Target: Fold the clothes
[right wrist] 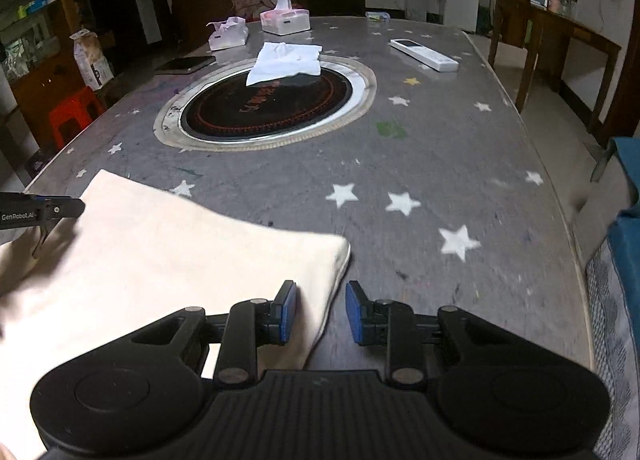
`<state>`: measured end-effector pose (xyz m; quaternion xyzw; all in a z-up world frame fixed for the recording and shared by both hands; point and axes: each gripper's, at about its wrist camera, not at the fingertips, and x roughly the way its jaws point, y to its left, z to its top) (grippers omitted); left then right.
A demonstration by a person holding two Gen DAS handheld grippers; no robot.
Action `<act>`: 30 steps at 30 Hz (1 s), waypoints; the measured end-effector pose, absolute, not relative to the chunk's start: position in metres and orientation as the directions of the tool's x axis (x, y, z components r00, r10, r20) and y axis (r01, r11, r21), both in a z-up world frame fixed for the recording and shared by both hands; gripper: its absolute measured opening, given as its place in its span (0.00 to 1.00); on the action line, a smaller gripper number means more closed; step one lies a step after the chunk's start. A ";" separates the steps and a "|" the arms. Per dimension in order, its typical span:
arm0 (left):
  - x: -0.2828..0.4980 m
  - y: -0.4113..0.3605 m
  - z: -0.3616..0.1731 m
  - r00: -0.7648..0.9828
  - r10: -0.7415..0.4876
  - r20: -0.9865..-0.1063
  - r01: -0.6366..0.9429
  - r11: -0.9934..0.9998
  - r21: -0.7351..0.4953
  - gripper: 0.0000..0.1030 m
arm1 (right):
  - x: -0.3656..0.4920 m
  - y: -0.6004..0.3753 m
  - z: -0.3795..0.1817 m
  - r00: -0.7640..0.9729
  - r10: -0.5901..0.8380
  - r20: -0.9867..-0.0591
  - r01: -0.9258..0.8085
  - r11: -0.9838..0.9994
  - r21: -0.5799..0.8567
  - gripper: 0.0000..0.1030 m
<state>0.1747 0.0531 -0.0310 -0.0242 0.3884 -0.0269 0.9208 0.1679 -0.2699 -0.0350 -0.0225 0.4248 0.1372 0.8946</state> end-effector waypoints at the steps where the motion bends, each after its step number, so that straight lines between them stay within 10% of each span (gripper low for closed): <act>1: 0.175 0.052 -0.030 0.703 -0.059 -0.709 0.034 0.998 -0.049 0.05 | 0.171 -0.268 -0.035 0.601 0.228 -0.766 -0.270 0.960 0.074 0.08; 15: 0.190 0.075 -0.029 0.732 0.050 -0.680 -0.044 0.999 0.026 0.13 | 0.215 -0.218 -0.029 0.636 0.200 -0.745 -0.357 0.932 -0.054 0.15; 30: 0.052 0.008 -0.017 0.706 -0.223 -0.672 0.271 0.962 -0.035 0.15 | 0.020 -0.175 -0.018 0.453 0.433 -0.779 -0.717 0.696 -0.030 0.32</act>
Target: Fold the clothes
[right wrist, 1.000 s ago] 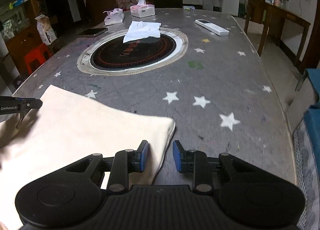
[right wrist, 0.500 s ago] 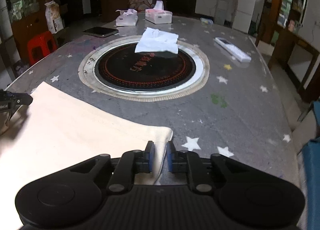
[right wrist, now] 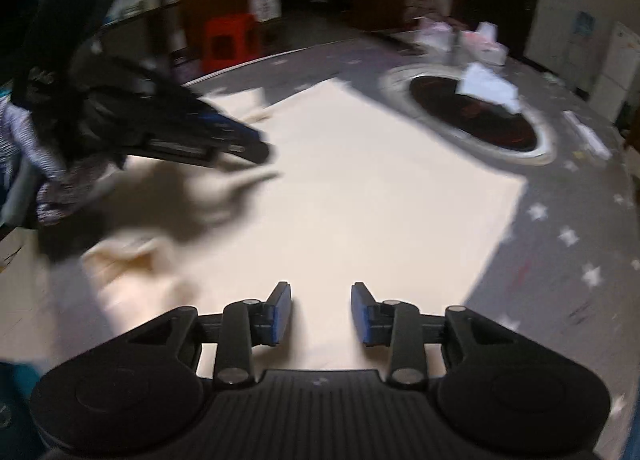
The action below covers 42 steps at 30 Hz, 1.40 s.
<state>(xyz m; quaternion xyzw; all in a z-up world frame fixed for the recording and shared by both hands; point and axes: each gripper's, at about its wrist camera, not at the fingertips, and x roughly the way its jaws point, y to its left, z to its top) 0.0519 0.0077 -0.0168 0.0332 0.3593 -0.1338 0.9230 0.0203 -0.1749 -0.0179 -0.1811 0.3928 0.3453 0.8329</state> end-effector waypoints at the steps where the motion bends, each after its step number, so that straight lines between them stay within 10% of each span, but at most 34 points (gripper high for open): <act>1: 0.042 0.004 -0.019 0.699 -0.236 -0.675 0.283 0.958 -0.042 0.15 | 0.008 -0.173 -0.020 0.453 0.437 -0.778 -0.726 0.687 -0.037 0.32; 10: 0.000 -0.001 -0.032 0.702 -0.252 -0.666 0.302 0.952 -0.041 0.22 | -0.043 -0.226 -0.013 0.572 0.403 -0.714 -0.575 0.818 0.001 0.35; 23: -0.006 -0.005 -0.024 0.707 -0.276 -0.652 0.315 0.947 -0.059 0.33 | -0.031 -0.400 -0.018 0.720 -0.028 -0.693 0.046 0.999 0.007 0.38; 28: -0.002 -0.015 -0.022 0.694 -0.306 -0.652 0.339 0.938 -0.080 0.34 | -0.017 -0.413 -0.031 0.703 -0.018 -0.710 0.046 0.999 0.020 0.35; 33: -0.011 -0.027 -0.032 0.667 -0.324 -0.671 0.378 0.923 -0.069 0.34 | -0.015 -0.408 -0.035 0.698 -0.021 -0.716 0.012 1.000 -0.017 0.08; 42: -0.022 -0.029 -0.026 0.646 -0.389 -0.657 0.415 0.901 -0.126 0.35 | 0.010 -0.392 -0.033 0.700 -0.128 -0.702 0.000 0.984 -0.180 0.10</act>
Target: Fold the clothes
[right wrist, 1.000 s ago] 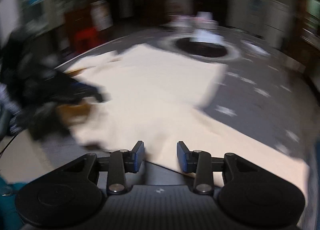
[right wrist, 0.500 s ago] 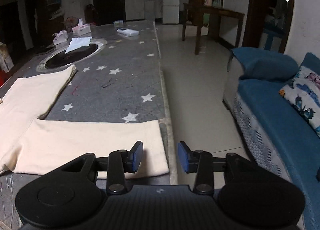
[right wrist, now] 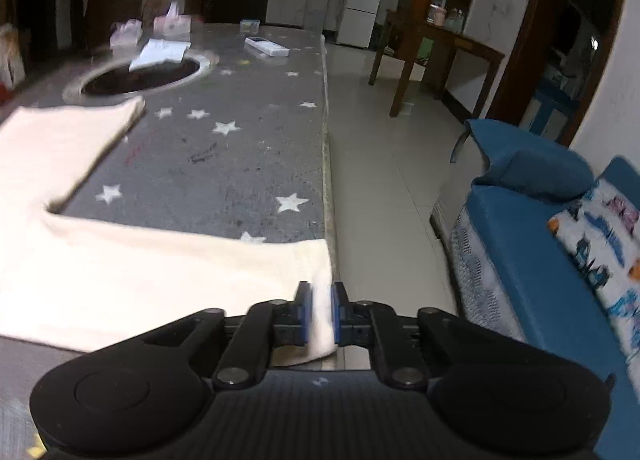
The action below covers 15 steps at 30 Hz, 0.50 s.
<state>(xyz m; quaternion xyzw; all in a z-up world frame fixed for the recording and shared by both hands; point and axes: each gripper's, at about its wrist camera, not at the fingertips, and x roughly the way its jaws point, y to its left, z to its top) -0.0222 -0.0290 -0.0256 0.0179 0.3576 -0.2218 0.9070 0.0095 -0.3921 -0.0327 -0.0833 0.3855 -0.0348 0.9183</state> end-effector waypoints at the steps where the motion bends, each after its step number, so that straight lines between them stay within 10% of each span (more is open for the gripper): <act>1: -0.021 -0.025 -0.021 0.661 -0.381 -0.646 0.405 0.906 -0.120 0.35 | 0.008 -0.389 -0.029 0.712 -0.121 -0.692 -0.004 0.984 -0.177 0.10; 15: 0.080 0.057 -0.017 0.771 0.013 -0.636 0.023 0.999 0.047 0.35 | 0.007 -0.312 -0.023 0.691 0.150 -0.707 -0.253 0.967 -0.042 0.26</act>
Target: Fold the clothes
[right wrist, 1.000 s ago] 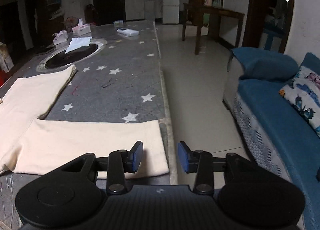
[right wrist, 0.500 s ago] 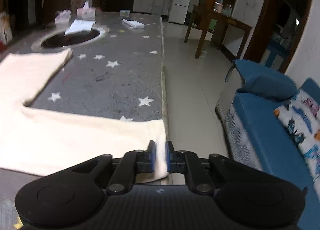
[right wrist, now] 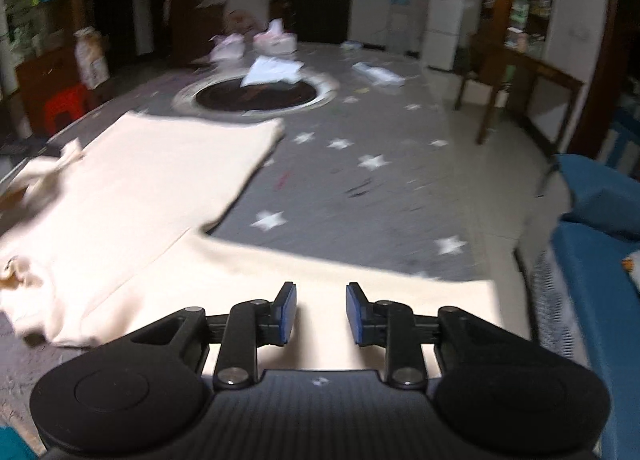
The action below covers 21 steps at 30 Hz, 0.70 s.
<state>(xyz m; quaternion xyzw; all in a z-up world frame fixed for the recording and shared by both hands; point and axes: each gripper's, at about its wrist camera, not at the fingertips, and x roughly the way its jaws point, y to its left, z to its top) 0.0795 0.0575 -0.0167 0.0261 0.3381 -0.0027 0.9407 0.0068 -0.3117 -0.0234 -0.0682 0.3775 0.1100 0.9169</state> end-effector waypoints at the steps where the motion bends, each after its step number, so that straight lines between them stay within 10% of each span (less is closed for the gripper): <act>1: 0.085 0.058 -0.021 0.763 0.017 -0.646 0.021 0.998 0.051 0.35 | 0.007 -0.307 -0.027 0.681 0.158 -0.715 -0.262 0.965 -0.036 0.26; 5: 0.097 0.063 -0.037 0.747 0.011 -0.664 0.018 0.999 0.037 0.34 | 0.006 -0.299 -0.035 0.671 0.167 -0.722 -0.267 0.963 -0.025 0.27; 9: 0.094 0.081 -0.033 0.767 -0.022 -0.641 -0.005 0.999 -0.040 0.06 | 0.008 -0.298 -0.034 0.668 0.166 -0.726 -0.263 0.965 -0.022 0.30; 21: 0.023 0.199 0.020 0.854 0.185 -0.487 -0.286 0.947 -0.143 0.03 | 0.011 -0.296 -0.035 0.670 0.152 -0.727 -0.254 0.967 -0.032 0.34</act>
